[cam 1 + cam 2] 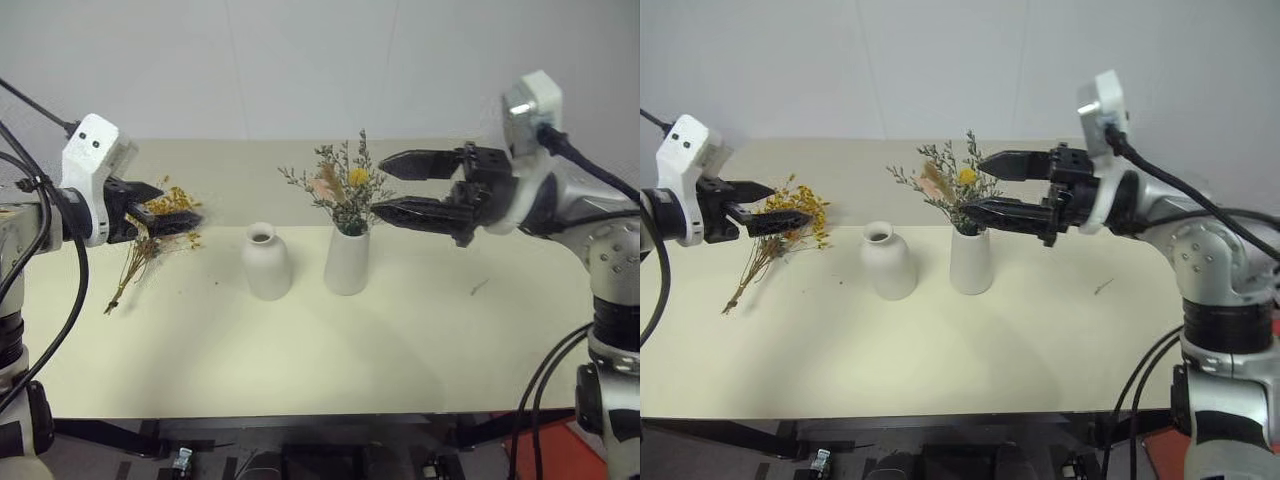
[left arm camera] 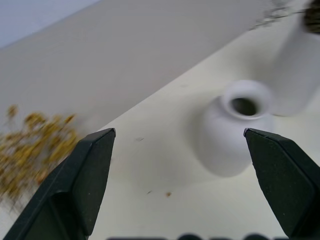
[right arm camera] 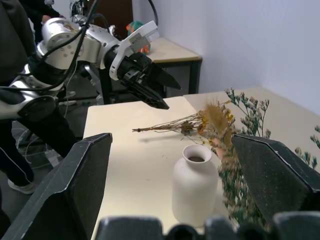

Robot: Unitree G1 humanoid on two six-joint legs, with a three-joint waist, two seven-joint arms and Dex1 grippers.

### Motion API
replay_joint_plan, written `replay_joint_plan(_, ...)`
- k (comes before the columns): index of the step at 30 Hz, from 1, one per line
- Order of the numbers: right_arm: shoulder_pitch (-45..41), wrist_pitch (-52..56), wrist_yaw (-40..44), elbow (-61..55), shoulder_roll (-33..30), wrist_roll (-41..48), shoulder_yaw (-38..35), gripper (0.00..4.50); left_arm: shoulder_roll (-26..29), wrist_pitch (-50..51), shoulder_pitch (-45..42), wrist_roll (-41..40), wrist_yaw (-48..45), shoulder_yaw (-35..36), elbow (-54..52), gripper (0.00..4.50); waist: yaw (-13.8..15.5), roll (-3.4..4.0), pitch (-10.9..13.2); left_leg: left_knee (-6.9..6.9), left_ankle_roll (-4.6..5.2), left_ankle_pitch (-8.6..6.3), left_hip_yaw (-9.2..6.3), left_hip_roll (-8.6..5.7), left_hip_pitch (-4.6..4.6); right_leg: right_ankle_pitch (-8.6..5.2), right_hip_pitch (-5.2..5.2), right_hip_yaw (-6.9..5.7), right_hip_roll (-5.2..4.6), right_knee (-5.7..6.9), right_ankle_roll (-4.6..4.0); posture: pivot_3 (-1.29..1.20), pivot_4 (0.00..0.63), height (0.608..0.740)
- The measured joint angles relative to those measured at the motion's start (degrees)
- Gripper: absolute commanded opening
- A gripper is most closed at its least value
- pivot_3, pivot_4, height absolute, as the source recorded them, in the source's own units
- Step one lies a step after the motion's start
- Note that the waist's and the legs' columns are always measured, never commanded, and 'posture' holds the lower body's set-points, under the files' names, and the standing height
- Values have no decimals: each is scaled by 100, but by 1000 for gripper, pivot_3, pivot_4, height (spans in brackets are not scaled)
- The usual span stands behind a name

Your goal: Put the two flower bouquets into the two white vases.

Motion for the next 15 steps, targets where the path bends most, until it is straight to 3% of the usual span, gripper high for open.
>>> replay_joint_plan(8, -672, 295, -239, 200, 566, -605, 760, 4482, 96, 436, -323, 69, 686, -354, 768, 4500, -4, 0, 0, 0, 0, 0, 0, -2, -6, 9, -7, -1, -1, 3, -16, 0, 150, 740)
replay_joint_plan(15, -773, 323, -164, 246, 770, -908, 998, 4482, 674, 992, -1017, 124, 645, -1599, 1797, 4500, -4, -3, 0, 0, 0, 0, -1, -4, -8, 8, -11, -3, -2, 4, -14, 0, 150, 740)
